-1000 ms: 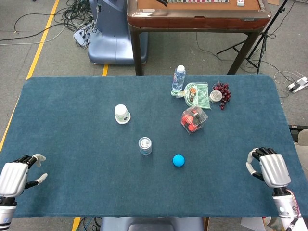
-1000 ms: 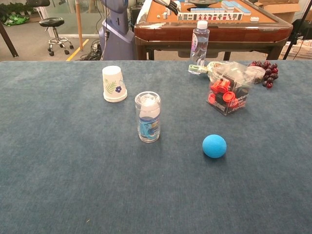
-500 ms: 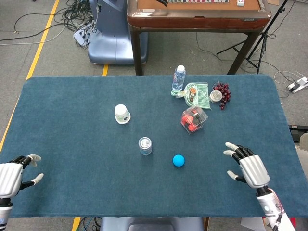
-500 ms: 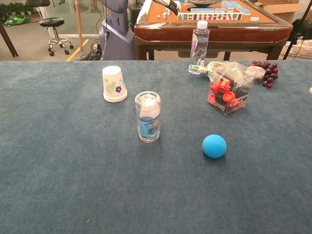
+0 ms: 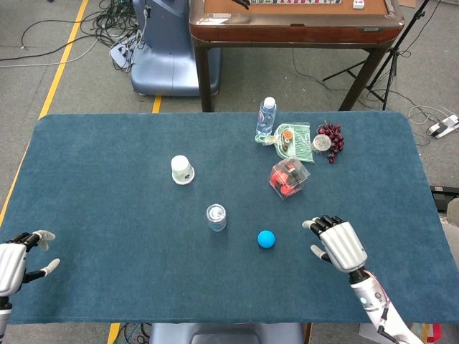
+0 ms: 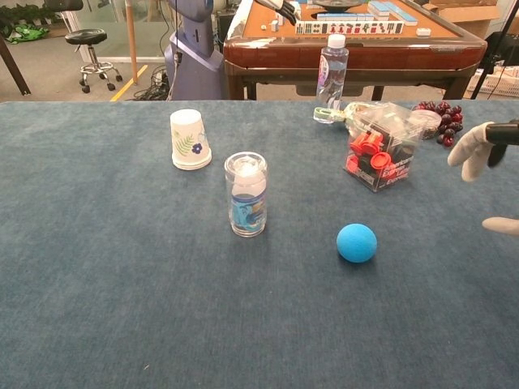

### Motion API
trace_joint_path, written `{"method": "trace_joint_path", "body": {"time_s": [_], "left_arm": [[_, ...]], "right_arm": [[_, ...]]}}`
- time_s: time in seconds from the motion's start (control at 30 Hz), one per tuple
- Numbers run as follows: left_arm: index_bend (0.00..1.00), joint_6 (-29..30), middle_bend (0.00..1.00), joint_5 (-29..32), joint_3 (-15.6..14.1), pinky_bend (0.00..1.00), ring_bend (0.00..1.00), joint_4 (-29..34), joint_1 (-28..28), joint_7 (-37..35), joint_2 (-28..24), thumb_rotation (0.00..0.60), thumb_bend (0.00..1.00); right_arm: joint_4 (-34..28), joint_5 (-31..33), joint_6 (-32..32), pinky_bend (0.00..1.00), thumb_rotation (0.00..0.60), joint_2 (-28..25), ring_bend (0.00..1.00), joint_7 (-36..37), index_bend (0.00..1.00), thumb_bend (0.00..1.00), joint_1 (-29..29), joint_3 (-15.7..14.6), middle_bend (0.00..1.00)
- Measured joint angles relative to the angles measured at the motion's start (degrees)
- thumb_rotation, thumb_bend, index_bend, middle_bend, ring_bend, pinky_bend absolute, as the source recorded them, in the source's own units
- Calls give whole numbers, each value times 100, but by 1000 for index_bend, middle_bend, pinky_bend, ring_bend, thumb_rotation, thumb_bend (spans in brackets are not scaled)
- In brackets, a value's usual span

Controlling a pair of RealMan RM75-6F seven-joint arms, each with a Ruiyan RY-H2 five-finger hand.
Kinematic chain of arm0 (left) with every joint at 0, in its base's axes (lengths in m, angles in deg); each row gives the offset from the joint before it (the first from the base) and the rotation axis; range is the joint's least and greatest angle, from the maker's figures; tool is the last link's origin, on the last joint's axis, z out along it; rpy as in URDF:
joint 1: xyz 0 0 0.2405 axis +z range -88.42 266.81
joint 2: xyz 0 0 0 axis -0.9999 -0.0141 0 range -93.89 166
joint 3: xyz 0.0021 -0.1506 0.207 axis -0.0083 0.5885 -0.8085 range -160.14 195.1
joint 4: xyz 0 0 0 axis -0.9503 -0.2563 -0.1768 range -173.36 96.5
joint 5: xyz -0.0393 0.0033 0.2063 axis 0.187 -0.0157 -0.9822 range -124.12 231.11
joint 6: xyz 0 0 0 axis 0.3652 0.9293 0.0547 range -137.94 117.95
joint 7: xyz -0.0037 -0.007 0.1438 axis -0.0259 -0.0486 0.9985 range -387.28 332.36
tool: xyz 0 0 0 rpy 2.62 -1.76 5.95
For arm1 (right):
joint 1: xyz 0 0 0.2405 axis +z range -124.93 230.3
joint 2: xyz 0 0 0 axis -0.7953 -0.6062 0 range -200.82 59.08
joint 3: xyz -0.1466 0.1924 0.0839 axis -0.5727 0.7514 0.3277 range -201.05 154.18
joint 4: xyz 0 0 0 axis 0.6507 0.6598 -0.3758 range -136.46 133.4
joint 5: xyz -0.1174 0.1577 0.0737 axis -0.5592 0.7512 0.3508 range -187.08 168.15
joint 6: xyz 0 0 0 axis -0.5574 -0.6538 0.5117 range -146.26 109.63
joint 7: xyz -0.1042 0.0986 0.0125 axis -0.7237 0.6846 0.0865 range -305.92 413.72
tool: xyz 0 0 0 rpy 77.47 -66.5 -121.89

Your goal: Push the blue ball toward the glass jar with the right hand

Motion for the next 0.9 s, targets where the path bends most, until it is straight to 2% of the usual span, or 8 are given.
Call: {"method": "trace_joint_path", "body": {"time_s": [0.07,0.13,0.53,0.9], "left_arm": [[440,-11,558,4,-2,663,485,19,0,2,-14,600,60],[440,-19,558,17,0,663,485,43,4,6,-32,600,60],[442,-82,558,69,7,663,485,117,8,41,-87,600,60],[444,-98,558,108,26,663,485,114,14,137,-74,600,60]], "right_arm": [[-65,16,78,971,600,44,935,-201,927,0,57,26,960],[-135,66,178,999,600,86,993,-390,994,0,103,45,1000],[-72,329,500,1000,600,589,1000,-796,1000,0,247,-3,1000],[474,356,688,1000,600,1132,1000,-697,1000,0,429,-86,1000]]}}
